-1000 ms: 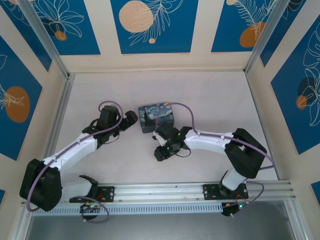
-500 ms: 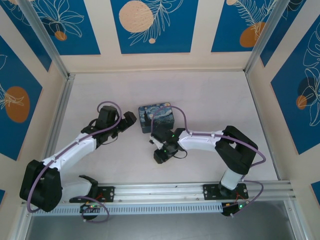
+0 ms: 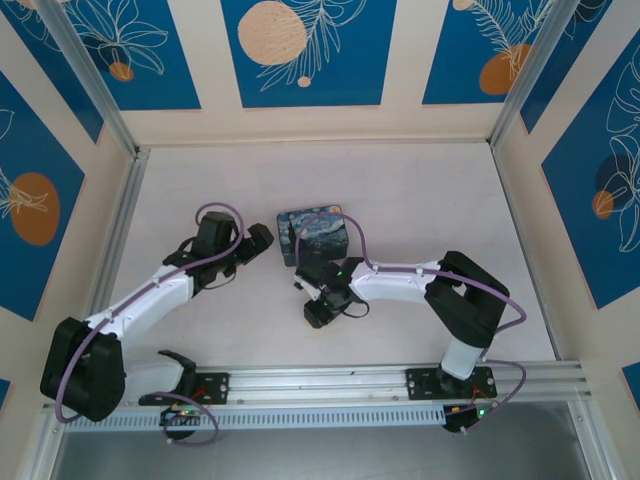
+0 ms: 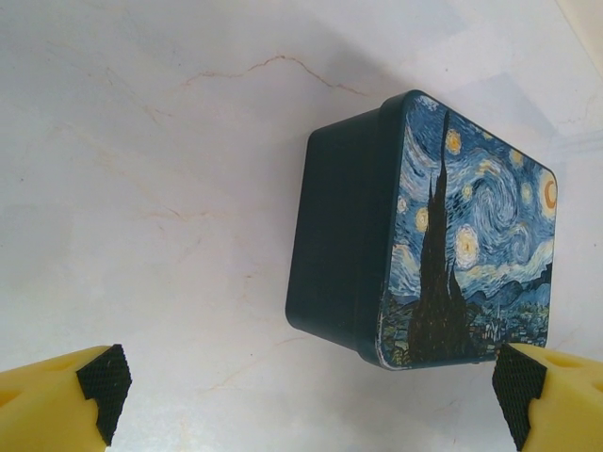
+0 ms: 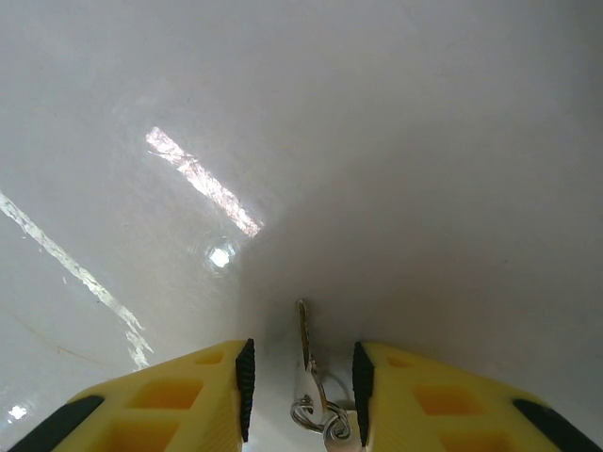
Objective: Unlock the padlock with the key
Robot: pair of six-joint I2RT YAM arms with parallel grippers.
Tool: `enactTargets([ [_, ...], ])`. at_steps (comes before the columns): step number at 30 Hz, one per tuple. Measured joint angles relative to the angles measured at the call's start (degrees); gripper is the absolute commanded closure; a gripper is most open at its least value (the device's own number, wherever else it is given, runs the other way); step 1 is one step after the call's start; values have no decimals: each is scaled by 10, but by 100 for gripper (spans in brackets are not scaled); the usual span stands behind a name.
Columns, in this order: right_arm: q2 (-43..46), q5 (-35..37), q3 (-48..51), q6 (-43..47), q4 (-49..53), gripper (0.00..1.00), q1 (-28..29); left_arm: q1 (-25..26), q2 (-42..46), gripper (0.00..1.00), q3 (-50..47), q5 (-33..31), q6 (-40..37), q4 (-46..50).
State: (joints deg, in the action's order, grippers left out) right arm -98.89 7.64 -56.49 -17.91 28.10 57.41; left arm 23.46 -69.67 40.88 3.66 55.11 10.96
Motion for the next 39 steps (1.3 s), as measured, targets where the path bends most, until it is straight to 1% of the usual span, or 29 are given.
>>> enactTargets([
  [11,17,1,21,-1,-12,63,0,0,-7,0,0,8,-1,-2],
  [19,20,1,27,-1,-17,66,0,0,-7,0,0,8,-1,-2],
  [29,32,1,43,-13,-20,99,0,0,-22,0,12,15,-1,3],
  [35,36,-4,44,-15,-23,100,-12,0,-26,0,24,23,-1,7],
  [39,63,-26,45,-16,-34,100,-54,0,-32,0,30,28,-1,7],
])
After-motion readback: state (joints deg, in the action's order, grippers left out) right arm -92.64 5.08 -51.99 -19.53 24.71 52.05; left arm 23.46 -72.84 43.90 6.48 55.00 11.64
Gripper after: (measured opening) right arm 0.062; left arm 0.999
